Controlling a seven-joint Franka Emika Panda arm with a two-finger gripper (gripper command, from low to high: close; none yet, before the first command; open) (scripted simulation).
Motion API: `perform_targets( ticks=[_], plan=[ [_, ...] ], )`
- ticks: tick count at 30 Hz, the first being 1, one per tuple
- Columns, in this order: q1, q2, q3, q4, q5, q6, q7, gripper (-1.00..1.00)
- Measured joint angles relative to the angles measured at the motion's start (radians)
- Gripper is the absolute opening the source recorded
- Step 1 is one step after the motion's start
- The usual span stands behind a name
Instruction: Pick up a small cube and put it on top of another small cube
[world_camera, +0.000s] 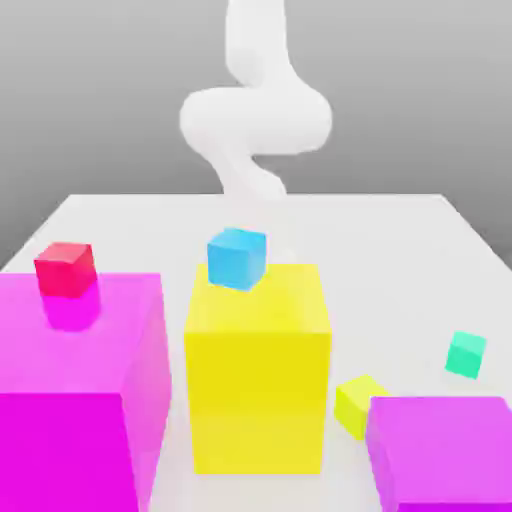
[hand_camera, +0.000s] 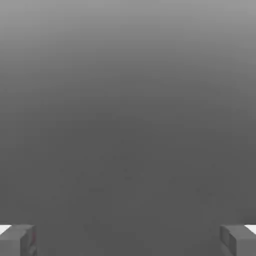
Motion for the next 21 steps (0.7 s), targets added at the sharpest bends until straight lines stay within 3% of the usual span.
perform_targets(
  ticks=[13, 21],
  plan=[
    [0.266, 0.471, 0.240, -0.210, 0.025, 0.269, -0.070, 0.00],
    [0.445, 0.773, 0.366, -0.337, -0.118, 0.431, 0.001, 0.00]
  ],
)
